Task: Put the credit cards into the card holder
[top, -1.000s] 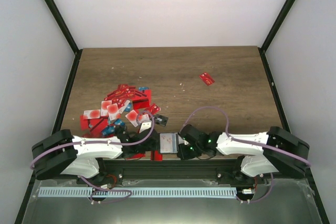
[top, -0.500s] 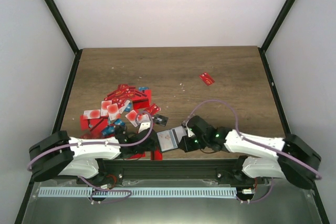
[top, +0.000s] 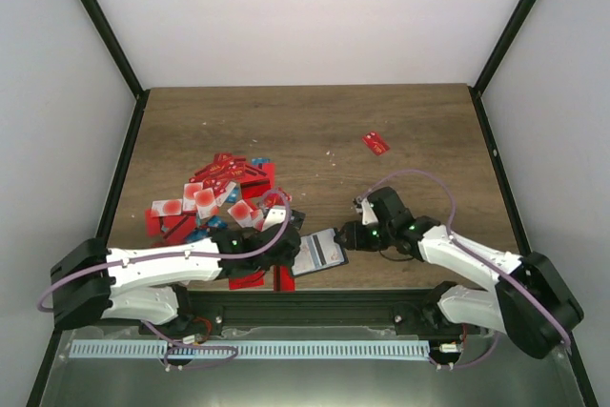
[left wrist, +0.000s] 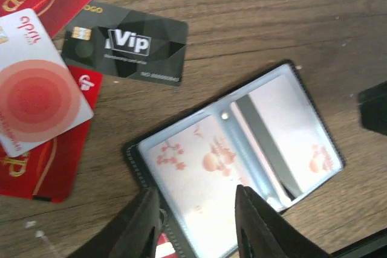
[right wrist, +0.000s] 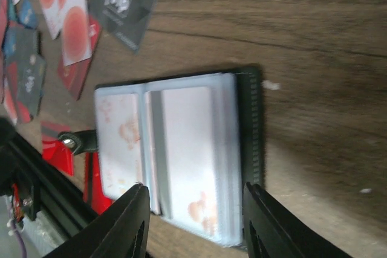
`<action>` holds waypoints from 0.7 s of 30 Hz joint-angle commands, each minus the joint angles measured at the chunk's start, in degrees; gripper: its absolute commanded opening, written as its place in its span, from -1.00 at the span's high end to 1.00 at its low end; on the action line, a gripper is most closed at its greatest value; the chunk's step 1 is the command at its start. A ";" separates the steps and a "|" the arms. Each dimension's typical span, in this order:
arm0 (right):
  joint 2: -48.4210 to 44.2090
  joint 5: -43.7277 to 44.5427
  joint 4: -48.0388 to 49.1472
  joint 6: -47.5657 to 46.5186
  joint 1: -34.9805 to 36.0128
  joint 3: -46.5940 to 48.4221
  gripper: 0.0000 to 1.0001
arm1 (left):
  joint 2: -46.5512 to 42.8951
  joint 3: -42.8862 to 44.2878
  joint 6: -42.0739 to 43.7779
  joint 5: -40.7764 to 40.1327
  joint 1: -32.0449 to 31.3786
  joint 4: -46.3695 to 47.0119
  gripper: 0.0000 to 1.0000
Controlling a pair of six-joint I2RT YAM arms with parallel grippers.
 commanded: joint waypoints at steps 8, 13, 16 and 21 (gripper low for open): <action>5.39 -5.29 5.78 -2.98 -5.32 -3.25 0.01 | 14.17 5.14 8.52 9.23 -0.54 9.46 0.71; 5.72 -5.76 6.34 -2.61 -5.28 -4.41 -0.09 | 19.97 6.70 9.55 11.35 -0.55 12.57 0.79; 7.11 -7.42 7.93 -2.20 -5.33 -5.42 -0.12 | 21.61 6.95 9.53 11.73 -0.57 13.52 0.80; 10.36 -11.03 11.17 -1.57 -5.34 -6.31 -0.13 | 24.15 7.49 9.90 12.24 -0.54 14.31 0.80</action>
